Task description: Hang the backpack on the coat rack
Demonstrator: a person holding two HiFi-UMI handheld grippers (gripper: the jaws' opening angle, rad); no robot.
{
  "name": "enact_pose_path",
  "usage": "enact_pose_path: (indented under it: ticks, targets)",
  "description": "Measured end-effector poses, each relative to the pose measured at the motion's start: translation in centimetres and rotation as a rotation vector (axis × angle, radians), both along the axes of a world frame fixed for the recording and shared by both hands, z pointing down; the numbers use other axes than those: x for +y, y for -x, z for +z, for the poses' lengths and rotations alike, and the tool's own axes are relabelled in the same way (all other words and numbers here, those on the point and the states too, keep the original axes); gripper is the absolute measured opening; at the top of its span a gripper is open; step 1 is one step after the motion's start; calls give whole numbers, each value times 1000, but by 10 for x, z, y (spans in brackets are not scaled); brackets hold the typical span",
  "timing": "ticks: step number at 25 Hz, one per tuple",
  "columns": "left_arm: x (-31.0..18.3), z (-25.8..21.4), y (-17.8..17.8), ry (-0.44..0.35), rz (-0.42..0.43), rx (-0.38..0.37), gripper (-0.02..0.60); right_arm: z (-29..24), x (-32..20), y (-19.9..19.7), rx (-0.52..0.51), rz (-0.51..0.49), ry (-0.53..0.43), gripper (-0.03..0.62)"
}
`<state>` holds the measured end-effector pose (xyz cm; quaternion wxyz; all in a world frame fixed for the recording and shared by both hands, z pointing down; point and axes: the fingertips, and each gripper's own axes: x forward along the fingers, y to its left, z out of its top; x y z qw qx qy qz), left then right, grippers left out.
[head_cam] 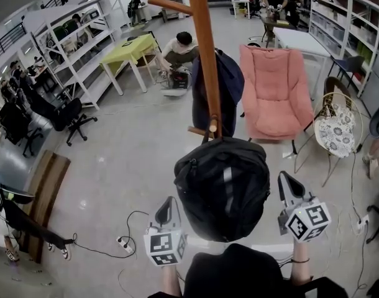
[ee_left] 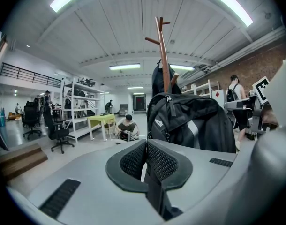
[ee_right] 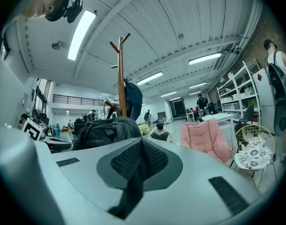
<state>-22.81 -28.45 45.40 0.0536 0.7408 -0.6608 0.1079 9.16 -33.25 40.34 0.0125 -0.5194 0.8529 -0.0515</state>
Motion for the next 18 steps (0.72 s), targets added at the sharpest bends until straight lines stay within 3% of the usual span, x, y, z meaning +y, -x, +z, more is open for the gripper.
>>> enact_pose_path:
  ticks: [18]
  targets:
    - [-6, 1, 5, 12, 0, -15, 18, 7, -9, 2, 8, 9, 26, 12]
